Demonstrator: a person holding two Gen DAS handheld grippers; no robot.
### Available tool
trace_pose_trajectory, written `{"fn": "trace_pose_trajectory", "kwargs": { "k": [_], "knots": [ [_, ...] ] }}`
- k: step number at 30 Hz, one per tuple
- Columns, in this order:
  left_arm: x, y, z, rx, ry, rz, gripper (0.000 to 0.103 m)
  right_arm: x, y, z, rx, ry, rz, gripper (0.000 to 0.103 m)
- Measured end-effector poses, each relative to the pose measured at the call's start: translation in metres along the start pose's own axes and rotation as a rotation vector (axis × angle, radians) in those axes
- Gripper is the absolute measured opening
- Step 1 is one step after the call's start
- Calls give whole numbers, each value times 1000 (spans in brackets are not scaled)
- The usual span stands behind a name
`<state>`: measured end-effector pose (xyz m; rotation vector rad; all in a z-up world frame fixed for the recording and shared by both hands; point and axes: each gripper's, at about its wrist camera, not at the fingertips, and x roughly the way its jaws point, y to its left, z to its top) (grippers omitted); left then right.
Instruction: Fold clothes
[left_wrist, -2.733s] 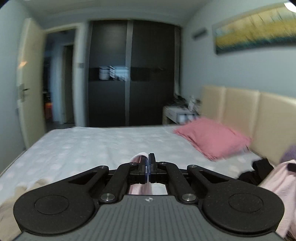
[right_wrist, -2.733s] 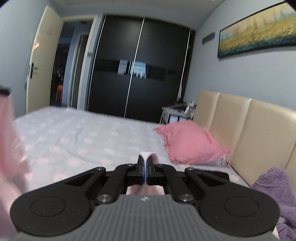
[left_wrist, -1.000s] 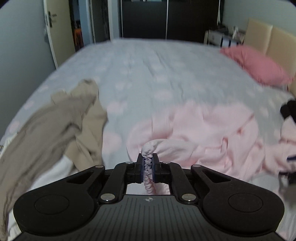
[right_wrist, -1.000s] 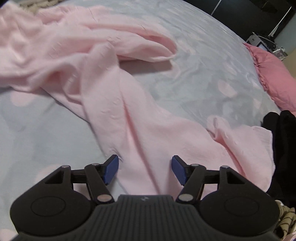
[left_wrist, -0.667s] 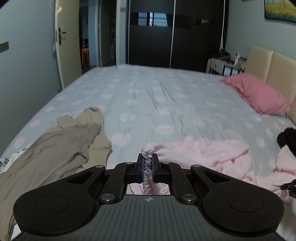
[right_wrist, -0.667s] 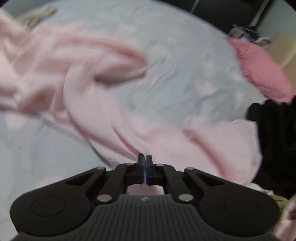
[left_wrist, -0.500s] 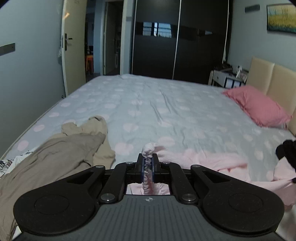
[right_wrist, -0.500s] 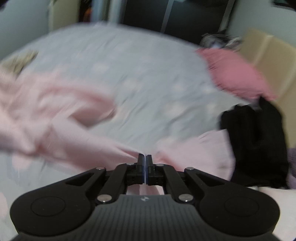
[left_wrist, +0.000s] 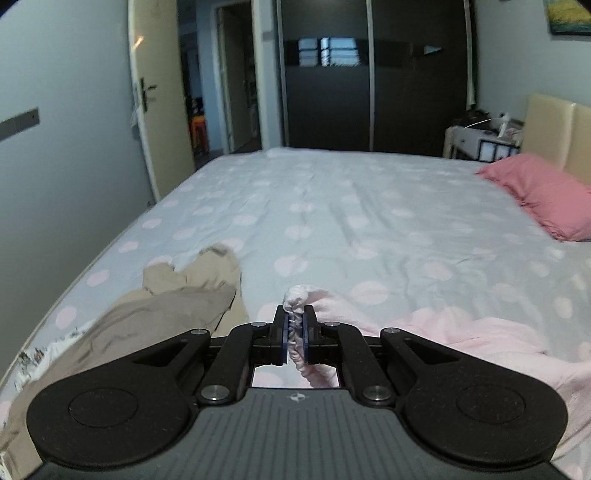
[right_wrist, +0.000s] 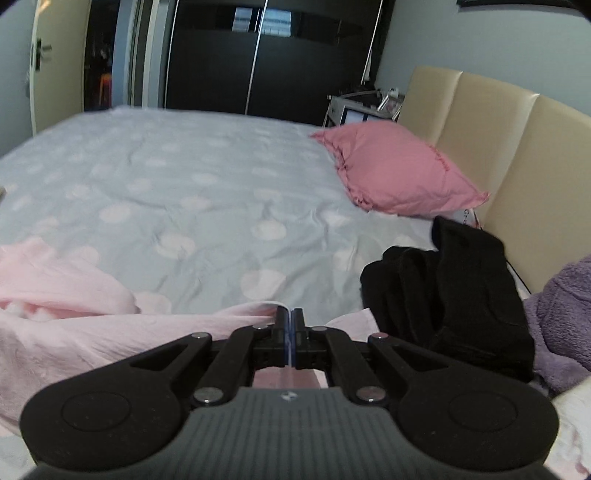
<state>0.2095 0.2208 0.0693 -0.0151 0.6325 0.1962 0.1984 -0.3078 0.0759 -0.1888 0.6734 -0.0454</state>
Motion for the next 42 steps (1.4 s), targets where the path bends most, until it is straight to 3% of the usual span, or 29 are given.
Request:
{"fn": "trace_pose_trajectory", "kwargs": {
  "k": [6,8,9,11,15,21,26,30,37,42],
  "knots": [
    [45,-9,-13,31,67,45,12,47,21,-2,-24,78,0,6],
    [52,-16,-17,73,73,73,27,55,26,-2,-39,93,1,19],
    [53,-19,-19,96,72,85,32,55,28,-3,-50,87,-3,34],
    [49,-24,-25,136,55,100,44,57,30,-4,-76,76,-9,40],
    [36,-34,-33,225,35,81,44,45,38,-7,-144,42,6,42],
    [7,-59,-57,404,16,-57,40,18,56,-17,-220,4,132,42],
    [-14,-80,-89,564,16,-147,40,3,68,-35,-278,27,210,43],
    [-26,-91,-114,670,19,-213,40,-5,69,-48,-299,44,217,44],
    [-31,-111,-159,890,47,-269,42,-15,61,-61,-271,73,205,46],
    [-25,-114,-188,1027,72,-263,46,-14,56,-75,-300,107,240,46]
  ]
}}
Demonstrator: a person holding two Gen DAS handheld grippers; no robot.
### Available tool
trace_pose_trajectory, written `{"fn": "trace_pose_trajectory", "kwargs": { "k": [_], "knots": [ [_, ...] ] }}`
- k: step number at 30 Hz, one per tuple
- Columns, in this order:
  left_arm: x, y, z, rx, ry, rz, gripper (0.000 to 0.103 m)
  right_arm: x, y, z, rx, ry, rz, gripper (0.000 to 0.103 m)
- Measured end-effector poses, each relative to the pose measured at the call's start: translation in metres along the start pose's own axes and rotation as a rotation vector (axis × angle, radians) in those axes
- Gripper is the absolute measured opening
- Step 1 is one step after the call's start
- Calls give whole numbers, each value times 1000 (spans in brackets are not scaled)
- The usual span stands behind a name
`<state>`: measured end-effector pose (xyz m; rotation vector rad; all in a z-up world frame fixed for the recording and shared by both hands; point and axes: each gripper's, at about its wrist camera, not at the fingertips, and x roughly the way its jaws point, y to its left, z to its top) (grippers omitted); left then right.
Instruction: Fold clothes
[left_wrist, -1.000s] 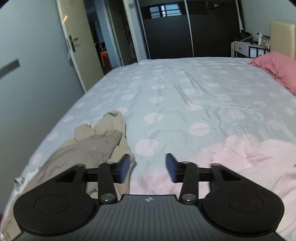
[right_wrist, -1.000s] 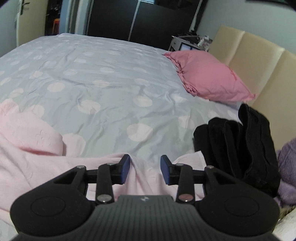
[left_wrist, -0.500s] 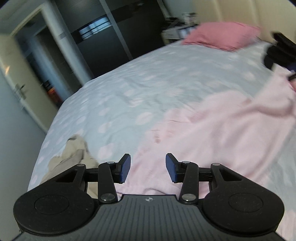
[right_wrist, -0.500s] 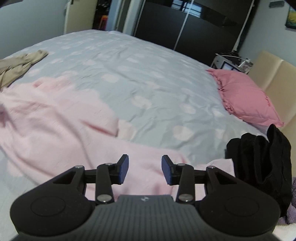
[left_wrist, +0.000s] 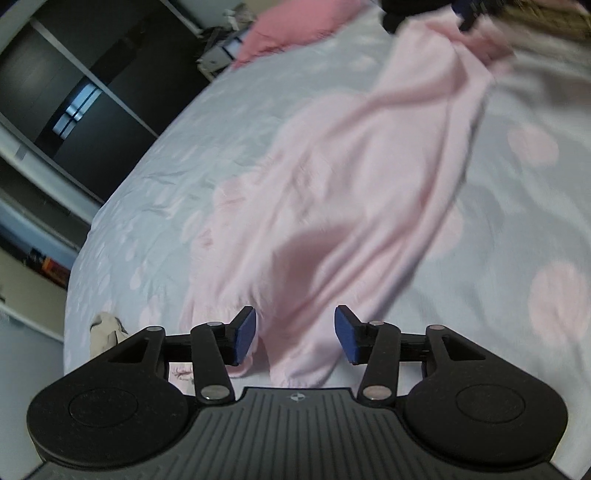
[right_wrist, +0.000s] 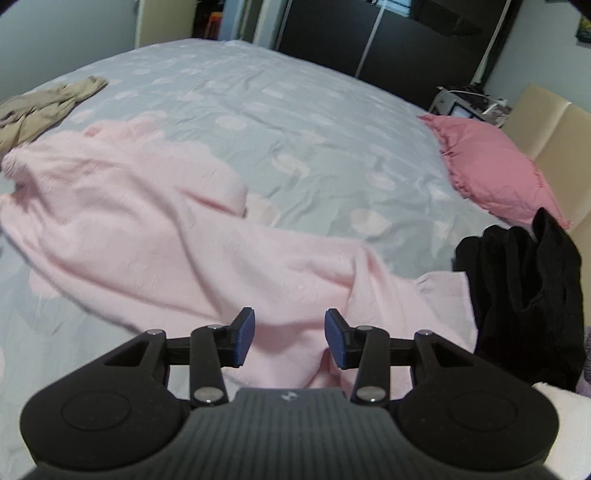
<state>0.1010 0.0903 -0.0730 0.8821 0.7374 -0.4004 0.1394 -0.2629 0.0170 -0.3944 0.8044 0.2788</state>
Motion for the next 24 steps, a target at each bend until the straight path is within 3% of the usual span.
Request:
{"fn": "trace_pose_trajectory", "kwargs": {
  "k": [4,8,9,11,17,20,24],
  "knots": [
    [15,-16,-8,80,37,-37,46,7,4,-11,-31,33,14,46],
    [38,-28,-8,162,89,-19,45,12,5,-13,-40,46,16,46],
    [43,-28,-7,170,102,-16,42,13,5,-12,-38,47,15,46],
    [53,-26,-4,175,139,-14,28,14,5,-11,-38,46,15,46],
    [67,-13,3,95,198,-46,0,18,4,-7,-49,50,14,46],
    [57,-3,11,30,180,-36,0,21,0,-8,-45,61,0,46],
    [32,27,23,-135,111,-15,0,24,-6,-8,-30,68,-19,46]
  ]
}}
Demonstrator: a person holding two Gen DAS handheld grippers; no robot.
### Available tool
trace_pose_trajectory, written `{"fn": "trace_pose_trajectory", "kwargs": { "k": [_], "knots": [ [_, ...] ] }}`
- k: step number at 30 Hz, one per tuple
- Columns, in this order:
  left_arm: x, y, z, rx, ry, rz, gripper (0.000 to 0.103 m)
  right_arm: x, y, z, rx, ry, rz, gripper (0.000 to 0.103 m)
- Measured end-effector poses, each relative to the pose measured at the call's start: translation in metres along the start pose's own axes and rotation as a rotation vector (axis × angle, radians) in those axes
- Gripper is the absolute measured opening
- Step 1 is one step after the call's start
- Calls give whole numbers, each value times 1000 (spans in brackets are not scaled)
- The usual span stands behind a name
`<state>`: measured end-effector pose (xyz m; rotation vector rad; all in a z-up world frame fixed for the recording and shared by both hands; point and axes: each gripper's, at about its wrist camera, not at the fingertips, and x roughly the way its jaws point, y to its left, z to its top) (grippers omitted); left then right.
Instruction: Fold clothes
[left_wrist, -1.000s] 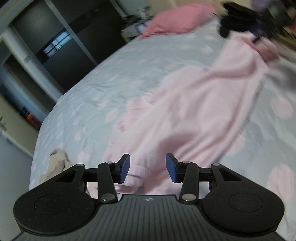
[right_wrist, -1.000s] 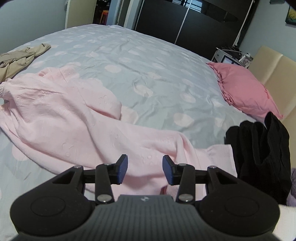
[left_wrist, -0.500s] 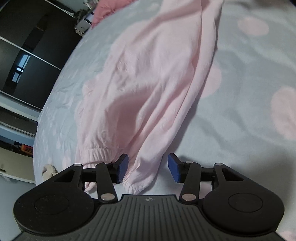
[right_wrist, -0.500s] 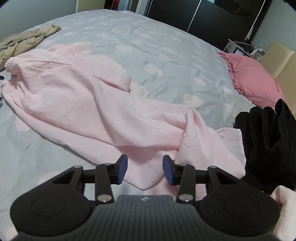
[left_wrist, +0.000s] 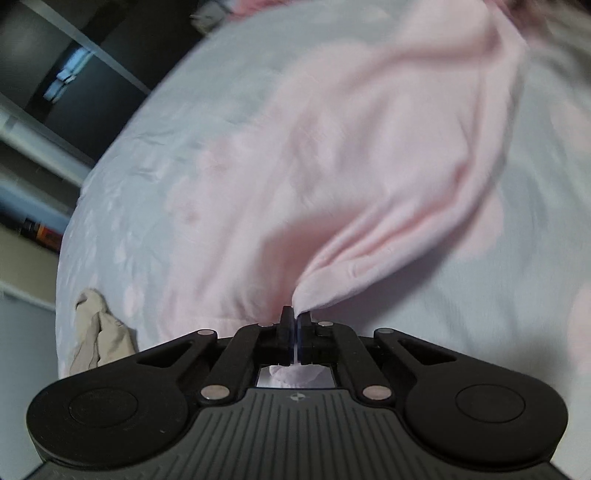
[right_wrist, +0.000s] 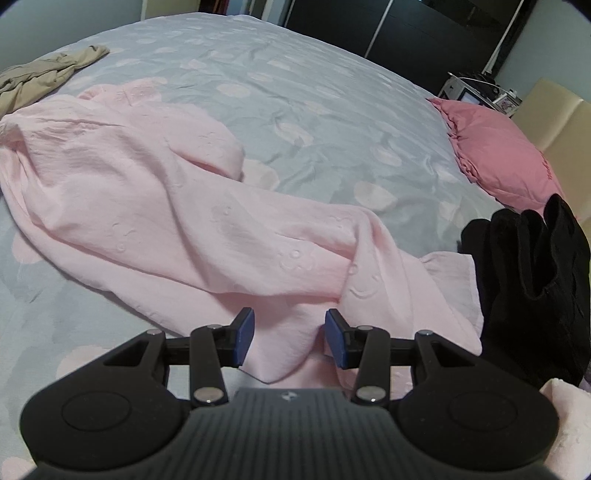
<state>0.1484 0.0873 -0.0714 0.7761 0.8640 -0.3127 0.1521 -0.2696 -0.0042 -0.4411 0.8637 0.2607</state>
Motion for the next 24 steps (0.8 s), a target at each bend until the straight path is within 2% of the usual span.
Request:
{"fn": "trace_pose_trajectory", "kwargs": {
  "k": [3,6,9,14,20,24],
  "knots": [
    [-24,24,9,-124,-62,11,0,-1,-1,1,6,-3,-6,46],
    [-45,42,15,-204,-108,39,0,-5,2,3,0,-19,-9,47],
    [-64,55,15,-254,-132,104,0,-12,3,5,-7,-41,-11,48],
    [-82,85,5,-355,-130,195,0,-20,-4,5,14,-63,-25,48],
    [-95,128,-26,-495,-88,343,0,-23,-15,-5,55,-49,-39,48],
    [-102,150,-50,-583,-55,408,0,-20,-9,-17,33,-9,44,52]
  ]
}}
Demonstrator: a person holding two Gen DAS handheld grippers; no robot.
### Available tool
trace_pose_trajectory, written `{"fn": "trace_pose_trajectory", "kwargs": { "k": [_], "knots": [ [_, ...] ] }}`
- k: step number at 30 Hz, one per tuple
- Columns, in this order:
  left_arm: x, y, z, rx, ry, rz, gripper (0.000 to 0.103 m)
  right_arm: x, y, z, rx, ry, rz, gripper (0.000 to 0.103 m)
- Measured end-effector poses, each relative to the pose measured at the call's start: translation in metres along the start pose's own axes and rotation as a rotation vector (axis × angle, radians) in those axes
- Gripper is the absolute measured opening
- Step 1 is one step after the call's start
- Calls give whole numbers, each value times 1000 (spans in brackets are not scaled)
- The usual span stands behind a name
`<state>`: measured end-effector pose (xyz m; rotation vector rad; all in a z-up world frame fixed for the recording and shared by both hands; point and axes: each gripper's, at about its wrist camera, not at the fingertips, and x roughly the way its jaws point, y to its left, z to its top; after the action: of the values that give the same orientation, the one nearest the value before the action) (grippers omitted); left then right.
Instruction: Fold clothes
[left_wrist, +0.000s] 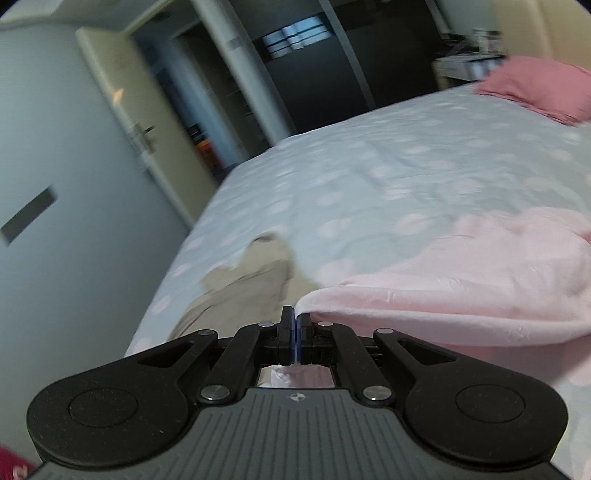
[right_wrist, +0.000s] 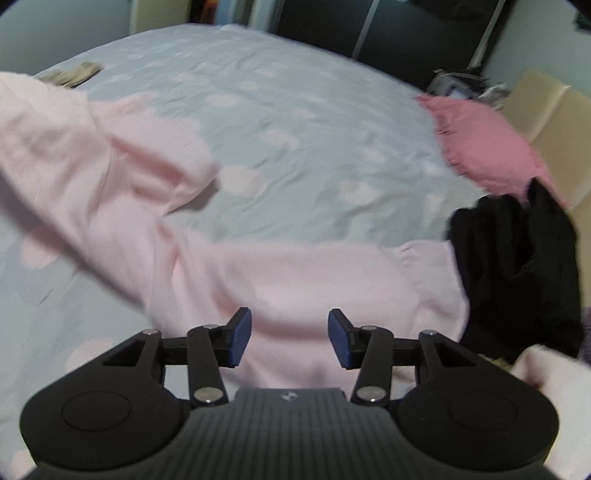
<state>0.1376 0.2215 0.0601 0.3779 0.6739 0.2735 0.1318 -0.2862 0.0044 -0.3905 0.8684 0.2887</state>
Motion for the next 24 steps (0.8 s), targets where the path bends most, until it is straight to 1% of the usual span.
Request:
{"fn": "trace_pose_trajectory", "kwargs": {
  "k": [3,4,5,6,9,11,12,13,14,17,18,20,22,24],
  "knots": [
    [0,16,-6,-29,10,50,0,3,15,-11,-79,22,81,58],
    [0,20,-8,-36,15,58,0,5,21,-14,-117,25,102,62],
    [0,24,-10,-45,22,63,0,7,28,-19,-156,28,109,63],
    [0,27,-12,-52,26,67,0,11,34,-22,-192,33,106,63],
    [-3,32,-17,-66,28,76,0,31,49,-30,-298,58,27,62],
    [-5,33,-18,-66,22,82,0,44,49,-31,-328,73,-19,61],
    [-6,33,-17,-67,18,83,0,49,48,-31,-330,83,-34,58],
    [-8,33,-17,-71,15,83,0,54,46,-31,-332,93,-49,48],
    [-10,34,-18,-79,11,82,0,60,46,-32,-339,113,-58,41],
    [-13,36,-17,-98,0,77,0,68,47,-31,-344,118,-70,13],
    [-14,36,-17,-99,-4,76,0,66,47,-28,-337,106,-92,0],
    [-16,36,-17,-96,-10,74,0,63,47,-21,-323,81,-134,0],
    [-17,37,-18,-93,-14,71,0,47,41,-9,-267,23,-169,0],
    [-17,39,-21,-92,-14,69,0,24,29,2,-178,-42,-201,0]
  ]
}}
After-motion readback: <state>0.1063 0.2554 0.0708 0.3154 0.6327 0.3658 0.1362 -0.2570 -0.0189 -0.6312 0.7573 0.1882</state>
